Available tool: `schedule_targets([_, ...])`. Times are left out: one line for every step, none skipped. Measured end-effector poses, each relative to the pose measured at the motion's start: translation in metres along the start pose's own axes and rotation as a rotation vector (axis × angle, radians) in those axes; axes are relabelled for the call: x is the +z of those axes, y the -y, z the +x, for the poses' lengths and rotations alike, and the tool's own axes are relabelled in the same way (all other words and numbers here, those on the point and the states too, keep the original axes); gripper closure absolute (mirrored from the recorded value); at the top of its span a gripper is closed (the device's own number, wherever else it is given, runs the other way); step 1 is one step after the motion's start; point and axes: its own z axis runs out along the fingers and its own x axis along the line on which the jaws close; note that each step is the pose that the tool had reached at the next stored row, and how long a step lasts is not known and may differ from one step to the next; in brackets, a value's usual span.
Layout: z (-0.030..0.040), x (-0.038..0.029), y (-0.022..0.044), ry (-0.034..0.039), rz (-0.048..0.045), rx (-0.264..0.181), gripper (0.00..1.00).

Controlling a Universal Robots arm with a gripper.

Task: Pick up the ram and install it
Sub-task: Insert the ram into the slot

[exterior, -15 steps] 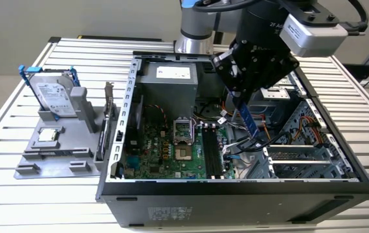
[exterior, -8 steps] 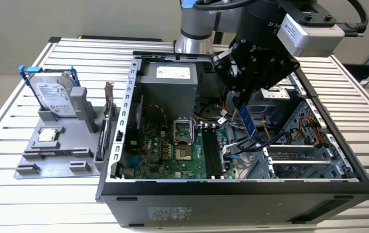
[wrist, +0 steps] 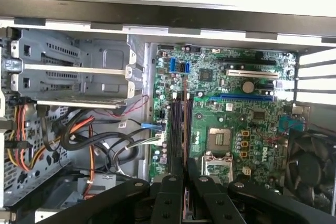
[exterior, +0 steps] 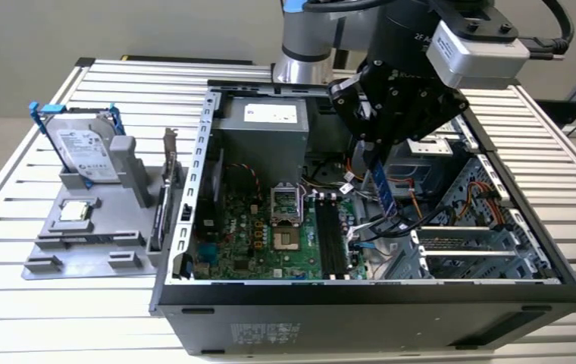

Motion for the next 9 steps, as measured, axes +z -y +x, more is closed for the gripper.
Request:
schedule_targets([0.0, 0.0, 0.0, 0.0002, 0.0001, 0.011, 1.0])
schedule_targets([0.0, 0.0, 0.0, 0.0003, 0.0002, 0.02, 1.0])
schedule_targets([0.0, 0.0, 0.0, 0.0004, 0.0003, 0.024, 1.0])
schedule_targets([0.0, 0.0, 0.0, 0.0005, 0.0003, 0.029, 1.0])
schedule_targets([0.0, 0.0, 0.0, 0.0006, 0.0004, 0.035, 1.0])
schedule_targets([0.0, 0.0, 0.0, 0.0007, 0.0004, 0.043, 1.0])
schedule_targets([0.0, 0.0, 0.0, 0.0008, 0.0006, 0.05, 1.0])
schedule_targets([0.0, 0.0, 0.0, 0.0009, 0.0007, 0.057, 1.0])
schedule_targets([0.0, 0.0, 0.0, 0.0011, 0.0008, 0.064, 1.0])
